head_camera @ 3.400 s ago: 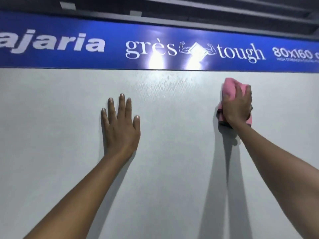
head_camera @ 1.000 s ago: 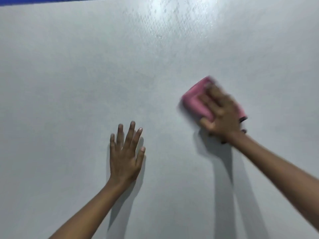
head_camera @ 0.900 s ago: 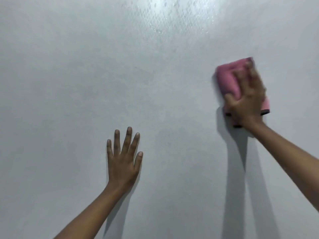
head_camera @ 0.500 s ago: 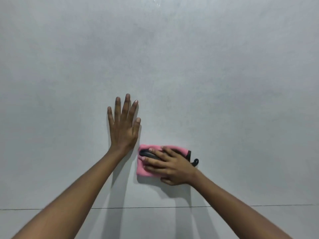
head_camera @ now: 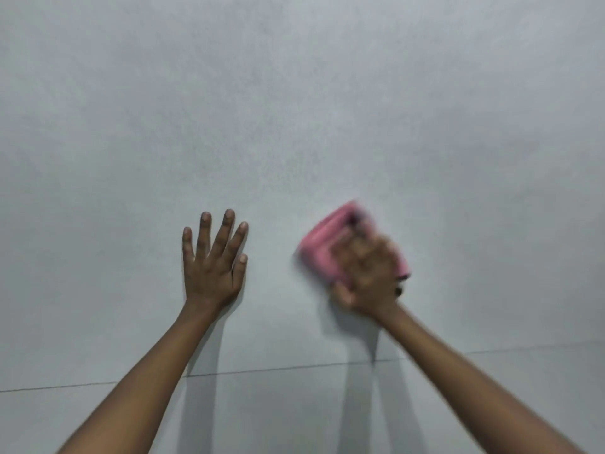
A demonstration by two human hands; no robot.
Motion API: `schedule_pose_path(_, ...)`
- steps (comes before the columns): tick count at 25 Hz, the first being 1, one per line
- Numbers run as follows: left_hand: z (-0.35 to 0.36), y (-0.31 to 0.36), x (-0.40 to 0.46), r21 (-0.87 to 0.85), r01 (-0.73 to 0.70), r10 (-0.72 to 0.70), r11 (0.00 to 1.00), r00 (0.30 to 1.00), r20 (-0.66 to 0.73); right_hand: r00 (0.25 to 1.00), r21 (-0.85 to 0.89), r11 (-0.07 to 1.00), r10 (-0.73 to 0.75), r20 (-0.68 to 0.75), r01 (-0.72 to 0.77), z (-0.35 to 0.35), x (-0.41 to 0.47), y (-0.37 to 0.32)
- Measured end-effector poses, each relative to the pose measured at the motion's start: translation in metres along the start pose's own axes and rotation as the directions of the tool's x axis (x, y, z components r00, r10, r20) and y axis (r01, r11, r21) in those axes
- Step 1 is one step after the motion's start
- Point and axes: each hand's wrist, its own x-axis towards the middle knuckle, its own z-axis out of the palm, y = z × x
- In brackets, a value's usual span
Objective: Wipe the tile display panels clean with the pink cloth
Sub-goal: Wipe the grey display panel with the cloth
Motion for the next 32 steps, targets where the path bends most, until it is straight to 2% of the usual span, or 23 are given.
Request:
schedule_pose_path(1, -0.002, 0.000, 0.002, -0.013, 0.018, -0.018, 1.000, 1.000, 0.013, 0.939, 0.033, 0.968, -0.249, 0.235, 0.249, 0.018, -0.039, -0.039)
schedule_pose_path(2, -0.004, 0.003, 0.003, -0.047, 0.065, -0.064, 0.997, 0.998, 0.026, 0.786, 0.139, 0.880, -0.469, 0.402, 0.454, 0.034, -0.080, -0.072)
schedule_pose_path(3, -0.006, 0.012, 0.003, -0.098, 0.119, -0.115, 0.988, 0.992, 0.043, 0.647, 0.216, 0.802, -0.582, 0.493, 0.557, 0.039, -0.108, -0.086)
schedule_pose_path(4, -0.008, 0.025, -0.001, -0.140, 0.136, -0.129, 0.981, 0.990, 0.059, 0.594, 0.236, 0.762, -0.627, 0.505, 0.603, 0.037, -0.117, -0.080)
schedule_pose_path(6, -0.009, 0.061, -0.015, -0.184, 0.022, -0.011, 0.983, 0.998, 0.060, 0.693, 0.268, 0.845, -0.533, 0.486, 0.462, 0.020, -0.102, -0.039)
schedule_pose_path(8, -0.001, 0.089, -0.021, -0.231, -0.087, 0.103, 0.969, 0.993, 0.058, 0.800, 0.192, 0.962, -0.271, 0.536, 0.197, 0.000, -0.083, 0.014)
schedule_pose_path(9, 0.006, 0.096, -0.017, -0.244, -0.086, 0.103, 0.966, 0.993, 0.058, 0.738, 0.172, 0.981, -0.178, 0.651, 0.084, -0.008, -0.078, 0.030)
schedule_pose_path(10, 0.013, 0.100, -0.011, -0.231, -0.073, 0.087, 0.970, 0.995, 0.052, 0.700, 0.207, 0.970, -0.234, 0.674, 0.125, -0.016, -0.073, 0.053)
schedule_pose_path(11, 0.021, 0.102, -0.006, -0.193, -0.061, 0.070, 0.979, 0.997, 0.039, 0.728, 0.333, 0.940, -0.279, 0.627, 0.074, -0.034, -0.061, 0.070)
schedule_pose_path(12, 0.027, 0.103, -0.005, -0.138, -0.063, 0.066, 0.988, 0.998, 0.017, 0.762, 0.351, 0.930, -0.151, 0.629, -0.106, -0.050, -0.046, 0.084)
schedule_pose_path(13, 0.032, 0.103, -0.007, -0.089, -0.075, 0.074, 0.993, 0.997, -0.004, 0.813, 0.249, 0.934, 0.069, 0.577, -0.256, -0.067, -0.038, 0.102)
schedule_pose_path(14, 0.035, 0.103, -0.010, -0.055, -0.088, 0.087, 0.995, 0.996, -0.021, 0.888, 0.071, 0.935, 0.302, 0.348, -0.346, -0.082, -0.036, 0.125)
schedule_pose_path(15, 0.037, 0.104, -0.012, -0.034, -0.099, 0.098, 0.995, 0.995, -0.032, 0.914, -0.039, 0.915, 0.404, 0.048, -0.402, -0.084, -0.041, 0.134)
schedule_pose_path(16, 0.038, 0.103, -0.013, -0.027, -0.108, 0.107, 0.994, 0.993, -0.041, 0.910, -0.043, 0.909, 0.412, -0.032, -0.413, -0.079, -0.054, 0.124)
schedule_pose_path(18, 0.038, 0.104, -0.012, -0.014, -0.106, 0.105, 0.994, 0.994, -0.039, 0.974, -0.206, 0.978, 0.079, 0.211, -0.035, -0.039, -0.137, 0.071)
schedule_pose_path(19, 0.038, 0.104, -0.012, 0.000, -0.104, 0.104, 0.995, 0.994, -0.040, 0.906, -0.151, 0.959, -0.165, 0.390, 0.240, -0.017, -0.182, 0.038)
schedule_pose_path(20, 0.039, 0.105, -0.013, 0.011, -0.105, 0.105, 0.994, 0.994, -0.043, 0.755, -0.044, 0.892, -0.354, 0.552, 0.450, -0.010, -0.213, 0.022)
schedule_pose_path(21, 0.040, 0.105, -0.013, 0.022, -0.107, 0.108, 0.994, 0.993, -0.039, 0.644, 0.035, 0.827, -0.463, 0.609, 0.562, -0.007, -0.227, 0.022)
schedule_pose_path(22, 0.040, 0.104, -0.013, 0.033, -0.110, 0.111, 0.993, 0.993, -0.034, 0.632, 0.060, 0.813, -0.494, 0.597, 0.579, -0.013, -0.220, 0.037)
schedule_pose_path(25, 0.035, 0.105, -0.007, 0.052, -0.088, 0.088, 0.995, 0.996, -0.001, 0.853, -0.008, 0.909, -0.387, 0.350, 0.416, -0.048, -0.140, 0.114)
schedule_pose_path(28, 0.025, 0.115, 0.009, -0.065, 0.012, -0.014, 0.998, 1.000, -0.017, 0.999, -0.054, 0.998, -0.042, -0.019, 0.041, -0.106, -0.026, 0.215)
schedule_pose_path(30, 0.013, 0.122, 0.047, -0.143, 0.114, -0.125, 0.983, 0.990, -0.070, 0.905, 0.043, 0.946, 0.321, -0.279, -0.322, -0.142, 0.048, 0.256)
schedule_pose_path(32, 0.000, 0.124, 0.090, -0.191, 0.207, -0.229, 0.960, 0.968, -0.100, 0.688, 0.186, 0.787, 0.608, -0.397, -0.588, -0.146, 0.084, 0.251)
